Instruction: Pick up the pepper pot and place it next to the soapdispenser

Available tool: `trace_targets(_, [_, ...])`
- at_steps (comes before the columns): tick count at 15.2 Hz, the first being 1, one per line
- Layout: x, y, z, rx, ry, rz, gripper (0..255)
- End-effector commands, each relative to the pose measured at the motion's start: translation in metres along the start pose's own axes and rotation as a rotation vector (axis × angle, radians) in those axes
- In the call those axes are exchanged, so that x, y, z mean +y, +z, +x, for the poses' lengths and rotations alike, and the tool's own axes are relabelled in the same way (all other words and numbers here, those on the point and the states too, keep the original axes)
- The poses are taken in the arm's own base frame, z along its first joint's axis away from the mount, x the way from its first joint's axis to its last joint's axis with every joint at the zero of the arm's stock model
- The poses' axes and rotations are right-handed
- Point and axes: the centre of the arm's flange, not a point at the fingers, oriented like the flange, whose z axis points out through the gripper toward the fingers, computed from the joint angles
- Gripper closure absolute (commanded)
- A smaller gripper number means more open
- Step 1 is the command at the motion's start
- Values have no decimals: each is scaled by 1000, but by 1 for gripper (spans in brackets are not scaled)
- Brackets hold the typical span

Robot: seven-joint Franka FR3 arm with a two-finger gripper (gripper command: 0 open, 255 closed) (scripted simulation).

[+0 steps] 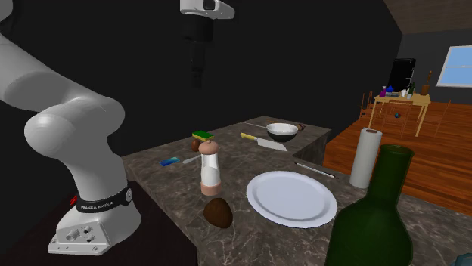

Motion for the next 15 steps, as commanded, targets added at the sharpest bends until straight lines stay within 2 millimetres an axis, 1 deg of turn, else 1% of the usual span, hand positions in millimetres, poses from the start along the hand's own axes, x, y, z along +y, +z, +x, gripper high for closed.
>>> trace_targets(1, [0,0,0,0,0,0,0])
trace_targets(7, [-10,79,-3,85,-124,-32,0])
trace_targets(13, [-17,158,0,171,-248,-64,0])
trace_targets(14, [-18,171,1,185,-268,-69,0])
trace_targets(15, [-18,176,2,185,-268,-69,0])
